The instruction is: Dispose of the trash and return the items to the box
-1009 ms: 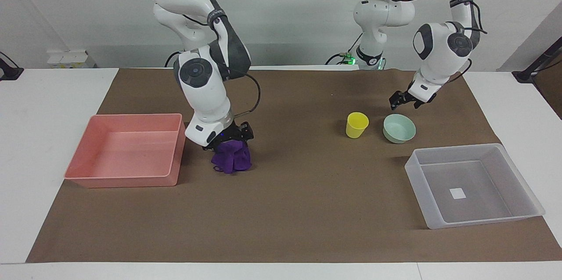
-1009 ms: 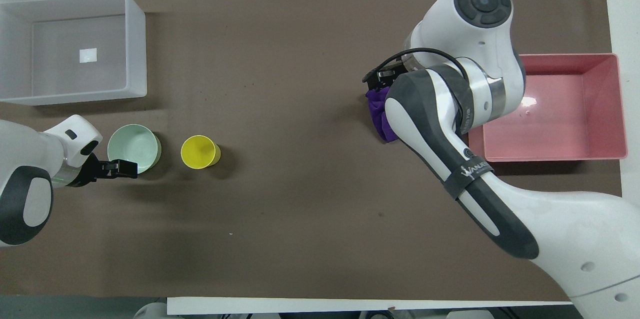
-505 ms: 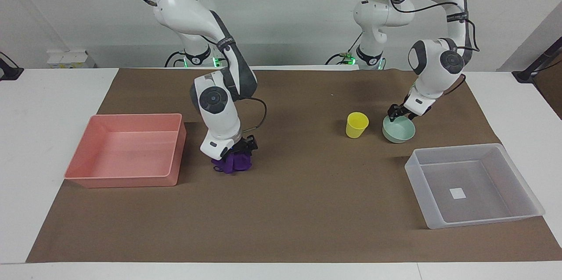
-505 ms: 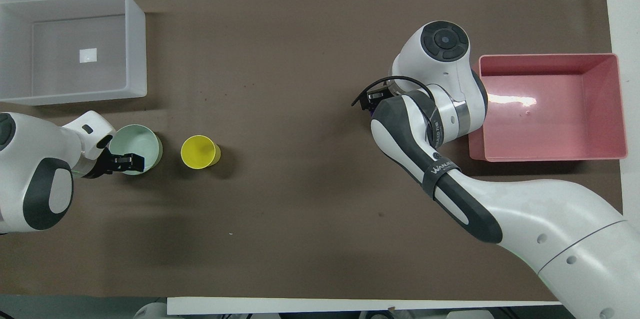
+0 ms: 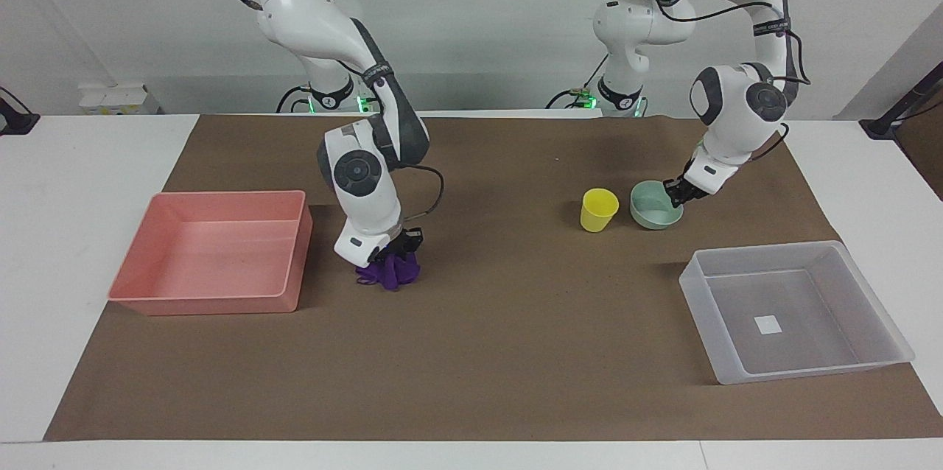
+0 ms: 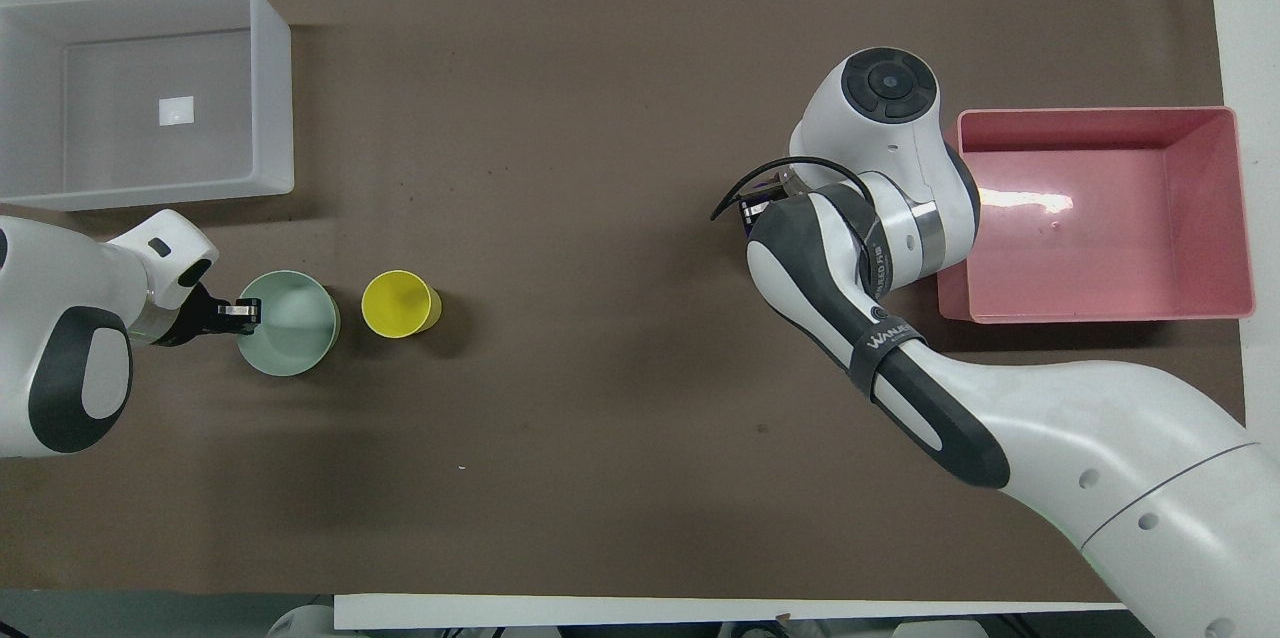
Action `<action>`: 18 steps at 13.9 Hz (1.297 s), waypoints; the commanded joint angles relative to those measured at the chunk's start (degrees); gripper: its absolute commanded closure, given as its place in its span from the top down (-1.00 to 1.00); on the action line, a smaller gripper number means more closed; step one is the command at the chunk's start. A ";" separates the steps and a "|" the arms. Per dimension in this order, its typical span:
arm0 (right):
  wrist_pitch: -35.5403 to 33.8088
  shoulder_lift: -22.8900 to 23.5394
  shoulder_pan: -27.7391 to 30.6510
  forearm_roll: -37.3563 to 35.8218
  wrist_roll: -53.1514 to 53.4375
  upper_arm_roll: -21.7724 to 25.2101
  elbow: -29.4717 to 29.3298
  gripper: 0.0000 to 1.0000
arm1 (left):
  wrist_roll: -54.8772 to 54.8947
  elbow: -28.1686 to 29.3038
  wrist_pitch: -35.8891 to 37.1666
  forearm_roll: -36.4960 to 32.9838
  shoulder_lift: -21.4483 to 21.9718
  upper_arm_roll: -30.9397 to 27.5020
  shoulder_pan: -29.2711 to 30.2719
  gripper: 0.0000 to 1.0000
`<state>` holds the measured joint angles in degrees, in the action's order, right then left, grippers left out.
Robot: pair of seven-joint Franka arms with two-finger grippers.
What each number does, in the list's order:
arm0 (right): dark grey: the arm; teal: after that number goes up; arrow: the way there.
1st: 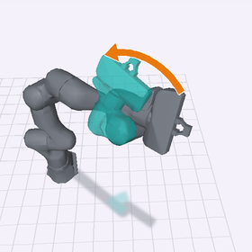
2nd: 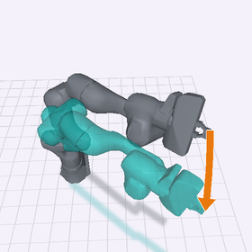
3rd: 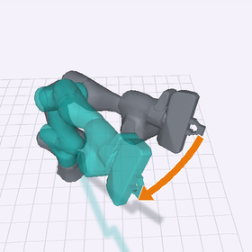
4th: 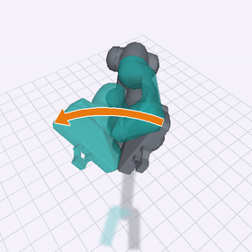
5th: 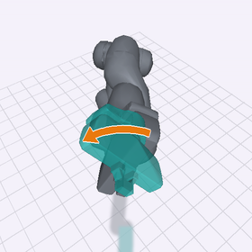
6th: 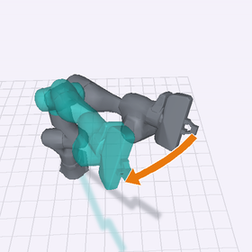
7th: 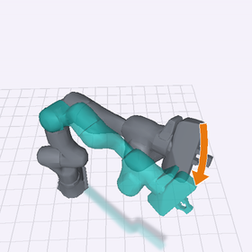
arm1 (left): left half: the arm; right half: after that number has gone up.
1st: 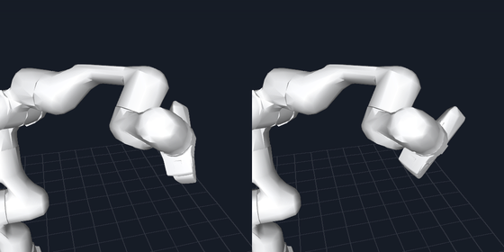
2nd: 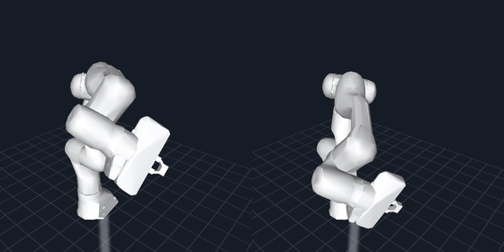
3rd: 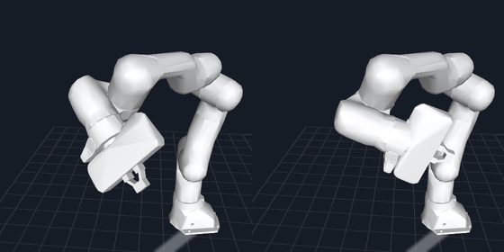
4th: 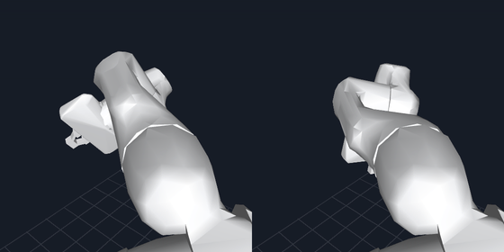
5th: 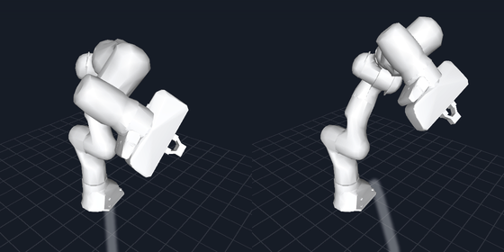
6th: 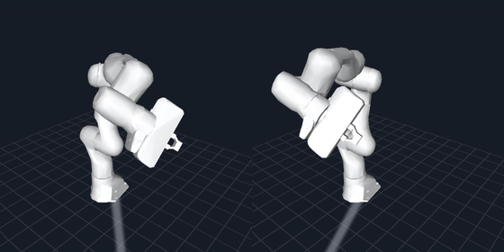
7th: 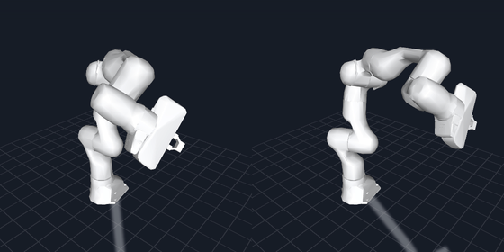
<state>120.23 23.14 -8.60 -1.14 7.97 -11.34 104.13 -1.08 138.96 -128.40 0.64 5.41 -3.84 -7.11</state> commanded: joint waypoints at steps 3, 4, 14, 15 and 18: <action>-5.61 -7.03 3.15 -0.97 0.73 -0.44 -0.86 -1.00 | 0.91 -16.40 18.31 -0.02 -1.19 -0.03 0.60 -1.00; -7.01 -8.79 3.76 -0.97 0.73 -0.44 -0.78 -1.00 | 0.91 -21.31 22.02 0.15 -1.46 -0.11 0.69 -1.00; -22.23 -18.13 16.75 -0.27 -5.84 -0.09 -7.28 -1.00 | 0.47 -46.67 8.11 5.69 -23.59 -0.38 7.54 -1.00; -21.80 -18.30 19.91 0.08 -8.30 -0.09 -6.41 -1.00 | 0.47 -47.46 6.69 5.86 -25.61 -0.38 8.07 -1.00; -20.48 -18.13 25.90 0.08 -11.49 0.00 -3.86 -1.00 | -0.23 -49.14 5.79 9.96 -30.63 -0.38 9.57 -1.00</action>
<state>98.52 5.10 14.81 -1.25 -2.62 -10.62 97.88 -1.09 92.40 -122.56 7.15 -22.19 -4.50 1.40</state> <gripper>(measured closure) 0.921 0.960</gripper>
